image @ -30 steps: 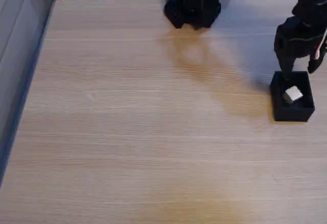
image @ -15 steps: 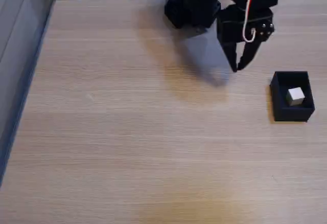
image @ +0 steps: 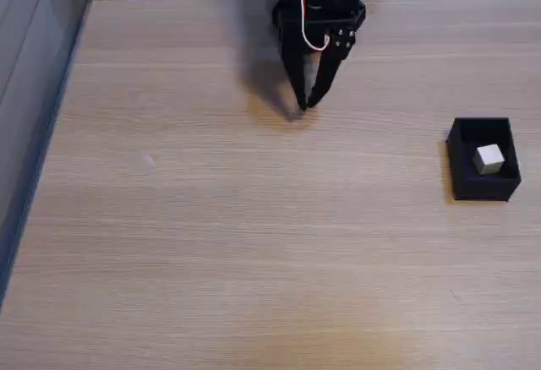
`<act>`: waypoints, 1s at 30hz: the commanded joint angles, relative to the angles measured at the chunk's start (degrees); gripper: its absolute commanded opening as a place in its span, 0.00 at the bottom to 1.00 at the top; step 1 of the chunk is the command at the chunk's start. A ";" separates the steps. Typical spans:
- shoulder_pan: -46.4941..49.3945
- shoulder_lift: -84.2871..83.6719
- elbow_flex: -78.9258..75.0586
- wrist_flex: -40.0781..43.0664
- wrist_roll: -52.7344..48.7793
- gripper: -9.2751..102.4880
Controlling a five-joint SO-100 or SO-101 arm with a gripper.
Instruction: Pick a white block and place it in the black box.
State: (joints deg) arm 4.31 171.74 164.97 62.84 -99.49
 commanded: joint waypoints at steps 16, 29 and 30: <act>-10.11 19.07 13.01 14.33 8.17 0.08; -9.32 19.16 13.01 14.33 7.91 0.08; -9.32 19.16 13.01 14.33 7.91 0.08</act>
State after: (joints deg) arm -4.92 190.55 177.19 76.90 -91.14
